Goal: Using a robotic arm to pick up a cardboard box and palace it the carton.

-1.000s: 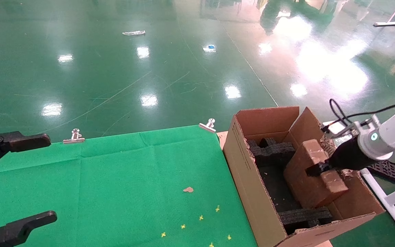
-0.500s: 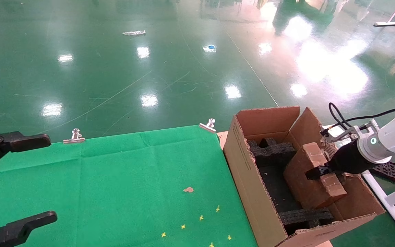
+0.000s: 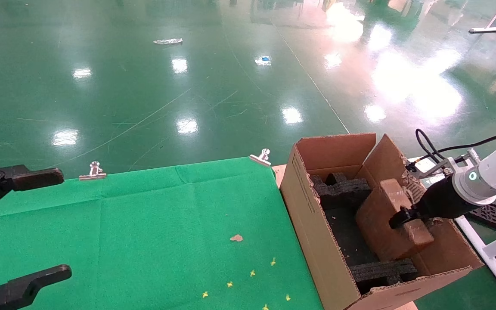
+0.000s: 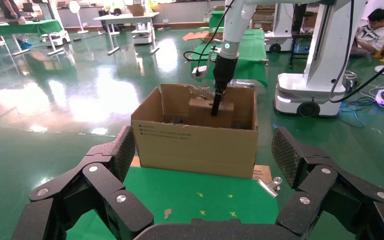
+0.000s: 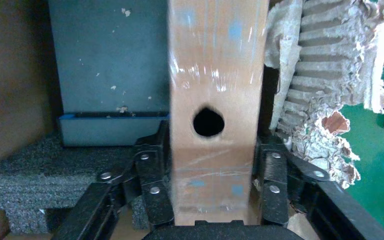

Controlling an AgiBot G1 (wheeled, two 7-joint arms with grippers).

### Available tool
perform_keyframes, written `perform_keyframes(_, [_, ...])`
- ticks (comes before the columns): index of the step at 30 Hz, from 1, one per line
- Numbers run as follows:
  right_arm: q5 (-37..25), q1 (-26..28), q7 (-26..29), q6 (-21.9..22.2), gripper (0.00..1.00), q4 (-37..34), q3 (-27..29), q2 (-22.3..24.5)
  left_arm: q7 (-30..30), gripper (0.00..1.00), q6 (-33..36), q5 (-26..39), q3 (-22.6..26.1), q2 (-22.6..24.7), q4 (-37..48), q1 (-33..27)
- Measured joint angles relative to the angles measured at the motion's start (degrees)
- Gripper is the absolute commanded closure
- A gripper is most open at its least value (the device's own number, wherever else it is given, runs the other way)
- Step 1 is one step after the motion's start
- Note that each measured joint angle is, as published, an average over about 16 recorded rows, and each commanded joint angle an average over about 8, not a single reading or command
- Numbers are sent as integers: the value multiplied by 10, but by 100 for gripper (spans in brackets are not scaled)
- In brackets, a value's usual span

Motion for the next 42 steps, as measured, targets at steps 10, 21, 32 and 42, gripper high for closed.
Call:
perform_keyframes(10, [9, 40, -38, 2, 0, 7, 10, 7, 0, 0, 0, 0, 0, 0, 0, 0])
perform_keyframes(21, [30, 183, -114, -3, 0, 96, 42, 55, 0, 0, 0, 0, 1, 0, 0, 0])
perform_keyframes(32, [50, 268, -145, -2, 0, 240, 82, 126, 1, 0, 0, -1, 1, 0, 0, 0])
perform_keyframes(42, [83, 202, -175, -15, 0, 322, 167, 140, 1, 0, 0, -1, 1, 0, 1, 0])
